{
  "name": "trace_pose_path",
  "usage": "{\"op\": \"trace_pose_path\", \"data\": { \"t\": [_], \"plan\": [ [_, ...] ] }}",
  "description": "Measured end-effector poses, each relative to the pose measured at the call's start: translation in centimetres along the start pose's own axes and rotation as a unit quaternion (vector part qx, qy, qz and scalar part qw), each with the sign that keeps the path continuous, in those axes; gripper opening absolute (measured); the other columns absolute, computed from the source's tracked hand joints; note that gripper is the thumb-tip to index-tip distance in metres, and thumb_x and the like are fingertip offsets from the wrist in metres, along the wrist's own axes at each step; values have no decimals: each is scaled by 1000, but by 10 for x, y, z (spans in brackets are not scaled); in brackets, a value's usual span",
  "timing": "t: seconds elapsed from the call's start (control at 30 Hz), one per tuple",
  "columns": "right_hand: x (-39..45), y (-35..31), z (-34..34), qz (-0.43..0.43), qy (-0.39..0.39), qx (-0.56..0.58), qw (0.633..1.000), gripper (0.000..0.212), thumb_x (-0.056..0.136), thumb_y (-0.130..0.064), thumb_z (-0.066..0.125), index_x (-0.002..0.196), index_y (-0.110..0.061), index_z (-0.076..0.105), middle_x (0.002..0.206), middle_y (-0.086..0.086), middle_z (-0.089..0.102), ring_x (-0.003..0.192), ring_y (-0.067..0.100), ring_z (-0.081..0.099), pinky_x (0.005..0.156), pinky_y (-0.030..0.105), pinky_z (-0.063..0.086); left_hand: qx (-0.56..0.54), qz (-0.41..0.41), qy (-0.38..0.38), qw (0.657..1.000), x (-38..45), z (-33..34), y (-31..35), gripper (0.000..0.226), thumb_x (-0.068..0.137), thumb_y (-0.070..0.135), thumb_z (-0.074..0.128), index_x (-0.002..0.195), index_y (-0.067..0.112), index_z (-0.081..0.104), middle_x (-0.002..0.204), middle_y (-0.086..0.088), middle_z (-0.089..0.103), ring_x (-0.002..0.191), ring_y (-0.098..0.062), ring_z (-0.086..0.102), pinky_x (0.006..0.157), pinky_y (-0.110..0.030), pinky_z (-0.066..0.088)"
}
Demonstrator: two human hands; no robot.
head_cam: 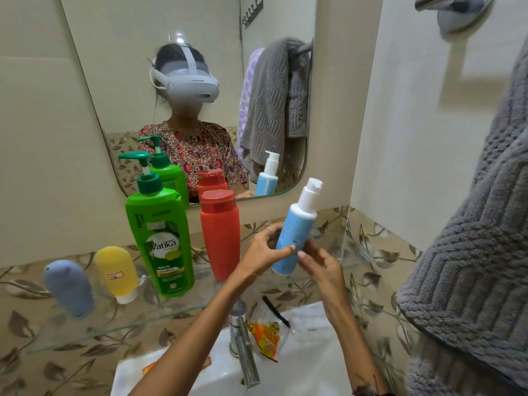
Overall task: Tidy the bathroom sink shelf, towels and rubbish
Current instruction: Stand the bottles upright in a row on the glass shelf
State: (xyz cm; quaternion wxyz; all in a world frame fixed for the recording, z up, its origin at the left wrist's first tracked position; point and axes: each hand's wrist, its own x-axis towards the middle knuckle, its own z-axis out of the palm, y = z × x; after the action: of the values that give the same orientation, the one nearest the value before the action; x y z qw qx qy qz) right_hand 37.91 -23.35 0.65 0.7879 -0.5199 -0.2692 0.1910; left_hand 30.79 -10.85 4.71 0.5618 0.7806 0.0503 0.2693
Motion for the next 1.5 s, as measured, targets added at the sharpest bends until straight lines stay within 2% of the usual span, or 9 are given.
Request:
{"op": "trace_pose_path", "data": {
  "t": [0.2,0.4,0.5,0.7,0.87,0.97,1.1,1.27,1.5],
  "plan": [
    [5,-9,-4,-1,-97,-26,995,46,67,-19,75,108,-36,62,105,-14,72,101,6,67,75,16,54,-94,-62,-31,993,-12,-4,-8,34,76,21,64,108,31,62,105,10,71,101,-6,66,80,-17,52],
    [10,-4,4,-57,-20,-94,994,46,72,-12,78,107,-35,59,110,-7,68,101,8,65,81,20,53,-98,-57,36,993,-18,1,-14,35,88,10,60,120,21,57,119,2,65,107,-2,62,85,-16,51],
    [12,2,7,-83,6,-126,989,48,69,-15,80,105,-36,57,108,-10,65,102,5,62,75,13,53,-96,-47,72,992,-25,5,-18,39,87,8,61,123,21,54,120,0,63,107,-1,61,89,-18,50],
    [19,7,13,-93,-1,-172,981,47,73,-12,77,110,-28,53,109,-7,62,105,12,61,81,21,53,-95,-52,109,988,-26,8,-17,46,84,5,63,129,10,51,122,-4,62,104,-1,62,85,-16,51],
    [22,1,9,-61,-52,-160,984,50,75,-6,74,111,-31,51,110,-10,61,105,7,60,83,20,53,-83,-56,135,986,-27,11,-16,38,85,10,64,119,25,55,111,13,63,94,12,62,74,-7,49],
    [21,0,1,-33,-81,-154,984,58,74,3,72,117,-29,50,114,-10,61,105,1,59,81,15,52,-53,-54,158,985,-29,14,-17,42,86,12,63,126,17,54,118,4,63,96,10,62,76,-6,48],
    [21,0,-1,-22,-100,-194,976,64,76,2,70,134,-11,47,128,3,59,114,14,58,88,18,50,58,-46,172,982,-32,16,-16,49,86,12,63,133,14,50,128,0,58,108,0,56,77,2,42],
    [24,0,5,-39,-89,-239,966,64,73,-5,74,133,-10,50,127,8,59,110,15,60,88,19,49,152,-52,179,971,-33,12,-16,52,83,10,65,133,12,49,130,-6,59,116,-13,56,91,-18,44],
    [30,3,15,-59,-77,-312,945,60,71,-14,78,126,-9,55,123,6,62,104,12,60,80,11,46,214,-44,190,957,-35,8,-15,58,84,10,64,138,11,42,137,-8,53,125,-16,51,101,-24,40]
  ]
}}
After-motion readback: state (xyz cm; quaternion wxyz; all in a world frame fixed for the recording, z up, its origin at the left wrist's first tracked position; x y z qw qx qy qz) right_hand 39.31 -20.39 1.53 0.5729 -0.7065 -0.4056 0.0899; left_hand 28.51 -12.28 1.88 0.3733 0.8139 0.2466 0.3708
